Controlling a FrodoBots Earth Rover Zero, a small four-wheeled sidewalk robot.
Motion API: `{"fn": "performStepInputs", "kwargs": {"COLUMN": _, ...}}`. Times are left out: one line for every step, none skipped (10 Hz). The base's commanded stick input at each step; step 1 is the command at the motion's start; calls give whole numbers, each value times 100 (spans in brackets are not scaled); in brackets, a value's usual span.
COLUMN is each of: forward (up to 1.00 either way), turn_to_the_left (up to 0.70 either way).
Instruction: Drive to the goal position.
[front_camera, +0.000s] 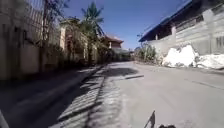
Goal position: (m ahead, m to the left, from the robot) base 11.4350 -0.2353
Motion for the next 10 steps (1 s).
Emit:
{"fn": "performStepInputs", "kwargs": {"forward": 70, "turn_to_the_left": -3}}
{"fn": "performStepInputs", "kwargs": {"forward": 70, "turn_to_the_left": -3}}
{"fn": "performStepInputs", "kwargs": {"forward": 70, "turn_to_the_left": -3}}
{"fn": "performStepInputs", "kwargs": {"forward": 70, "turn_to_the_left": -3}}
{"fn": "performStepInputs", "kwargs": {"forward": 70, "turn_to_the_left": -3}}
{"fn": "performStepInputs", "kwargs": {"forward": 70, "turn_to_the_left": -28}}
{"fn": "performStepInputs", "kwargs": {"forward": 70, "turn_to_the_left": -35}}
{"fn": "performStepInputs", "kwargs": {"forward": 70, "turn_to_the_left": -34}}
{"fn": "performStepInputs", "kwargs": {"forward": 70, "turn_to_the_left": -19}}
{"fn": "performStepInputs", "kwargs": {"forward": 70, "turn_to_the_left": -3}}
